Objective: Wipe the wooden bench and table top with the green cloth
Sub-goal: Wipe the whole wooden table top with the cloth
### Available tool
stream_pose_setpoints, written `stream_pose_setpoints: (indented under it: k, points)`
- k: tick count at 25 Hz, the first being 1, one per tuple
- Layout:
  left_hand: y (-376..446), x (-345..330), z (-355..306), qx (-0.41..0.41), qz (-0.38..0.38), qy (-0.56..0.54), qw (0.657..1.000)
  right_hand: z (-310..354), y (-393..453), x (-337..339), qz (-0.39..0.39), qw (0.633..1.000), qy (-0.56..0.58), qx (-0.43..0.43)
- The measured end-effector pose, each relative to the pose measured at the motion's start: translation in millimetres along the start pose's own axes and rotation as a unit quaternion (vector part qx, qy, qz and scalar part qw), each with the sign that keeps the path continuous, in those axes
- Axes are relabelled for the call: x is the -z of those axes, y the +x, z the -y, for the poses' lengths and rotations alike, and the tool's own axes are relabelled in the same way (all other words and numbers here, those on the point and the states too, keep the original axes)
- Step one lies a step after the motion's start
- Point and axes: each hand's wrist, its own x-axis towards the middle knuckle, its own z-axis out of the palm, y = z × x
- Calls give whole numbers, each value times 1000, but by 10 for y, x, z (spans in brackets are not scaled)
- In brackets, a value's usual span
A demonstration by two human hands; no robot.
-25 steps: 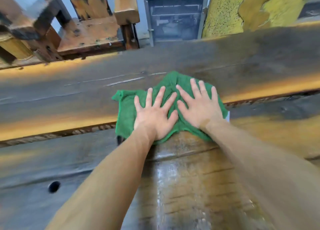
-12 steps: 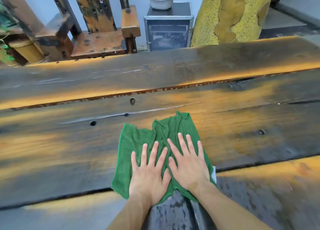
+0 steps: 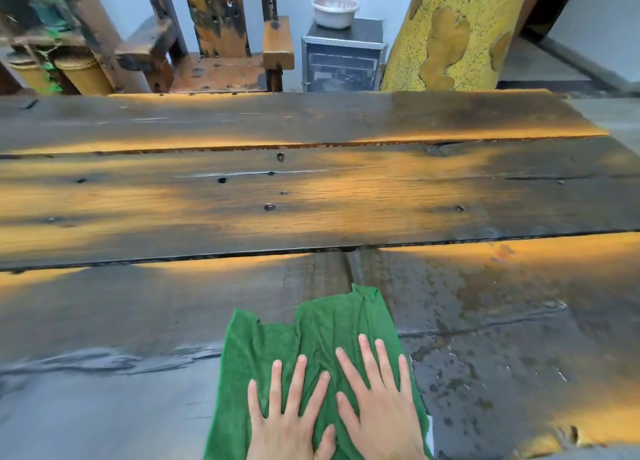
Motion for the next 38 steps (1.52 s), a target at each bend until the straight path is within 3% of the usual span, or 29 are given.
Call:
stream_pose_setpoints:
  k: [3, 7, 18, 31, 38]
  points:
    - [-303, -172, -136, 12, 53, -44, 998, -89, -534, -70, 17, 1000, 4, -20]
    - [-366, -178, -236, 13, 20, -39, 999, -352, -810, -22, 33, 998, 16, -59]
    - [669, 247, -407, -37, -1, -16, 999, -890, 137, 168, 40, 991, 20, -125]
    - [4144, 1014, -280, 6, -37, 10, 999, -1978, 3589, 366, -10, 992, 10, -128]
    - [6009, 1592, -69, 35, -69, 4, 997, -2485, 5693, 673, 7, 992, 14, -128]
